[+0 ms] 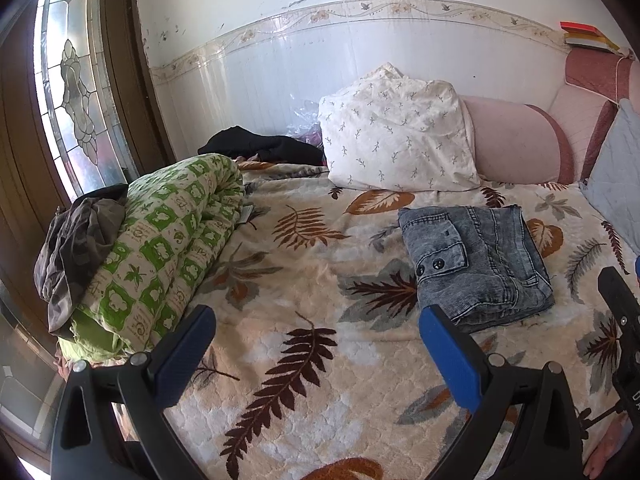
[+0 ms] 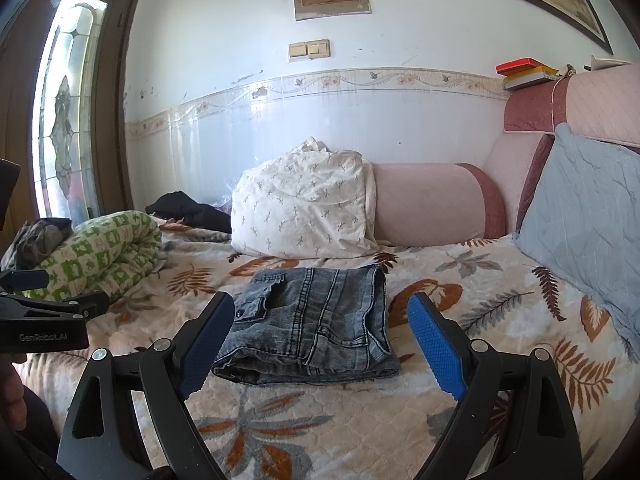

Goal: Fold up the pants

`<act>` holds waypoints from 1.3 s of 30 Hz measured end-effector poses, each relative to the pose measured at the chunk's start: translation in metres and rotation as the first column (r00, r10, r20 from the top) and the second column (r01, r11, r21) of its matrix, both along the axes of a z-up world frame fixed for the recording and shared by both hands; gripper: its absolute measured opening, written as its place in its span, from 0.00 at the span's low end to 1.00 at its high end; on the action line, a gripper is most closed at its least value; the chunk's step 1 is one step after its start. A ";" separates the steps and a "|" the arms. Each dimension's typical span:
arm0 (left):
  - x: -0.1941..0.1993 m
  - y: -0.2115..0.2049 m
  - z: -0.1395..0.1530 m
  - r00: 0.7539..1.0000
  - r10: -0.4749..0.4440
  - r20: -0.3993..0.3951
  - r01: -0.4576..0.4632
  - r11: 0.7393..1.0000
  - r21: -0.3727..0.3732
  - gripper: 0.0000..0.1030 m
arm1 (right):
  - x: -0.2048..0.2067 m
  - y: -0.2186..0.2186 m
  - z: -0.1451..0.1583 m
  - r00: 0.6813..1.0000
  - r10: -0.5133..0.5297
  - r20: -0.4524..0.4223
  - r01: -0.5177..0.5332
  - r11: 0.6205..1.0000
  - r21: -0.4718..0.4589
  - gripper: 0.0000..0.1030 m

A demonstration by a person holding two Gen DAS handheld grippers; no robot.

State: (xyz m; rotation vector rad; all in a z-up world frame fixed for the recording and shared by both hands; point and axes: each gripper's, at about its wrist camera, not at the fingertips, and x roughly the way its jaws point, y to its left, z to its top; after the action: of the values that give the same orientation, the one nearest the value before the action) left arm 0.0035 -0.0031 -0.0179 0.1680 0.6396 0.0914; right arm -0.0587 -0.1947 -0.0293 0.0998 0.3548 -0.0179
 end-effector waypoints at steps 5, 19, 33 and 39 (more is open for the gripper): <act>0.003 0.003 -0.003 1.000 0.007 -0.003 -0.007 1.000 -0.002 1.00 | 0.001 0.000 -0.002 1.000 0.007 -0.006 -0.007 1.000 -0.006 0.86; 0.008 0.001 -0.011 0.999 -0.043 -0.027 0.042 0.999 -0.034 1.00 | 0.004 0.001 -0.006 1.000 0.014 -0.017 -0.014 1.000 -0.011 0.86; 0.008 0.006 -0.015 0.999 -0.033 -0.020 0.031 0.998 -0.062 1.00 | 0.006 0.003 -0.008 0.999 0.015 -0.030 -0.015 1.000 -0.020 0.86; 0.006 0.007 -0.013 1.000 -0.030 -0.001 0.030 0.997 -0.067 1.00 | 0.006 0.005 -0.010 0.999 0.022 -0.035 -0.023 0.999 -0.028 0.86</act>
State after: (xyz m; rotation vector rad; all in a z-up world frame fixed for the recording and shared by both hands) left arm 0.0093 0.0041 -0.0312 0.1133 0.6413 0.0409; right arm -0.0527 -0.1896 -0.0391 0.0676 0.3904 -0.0025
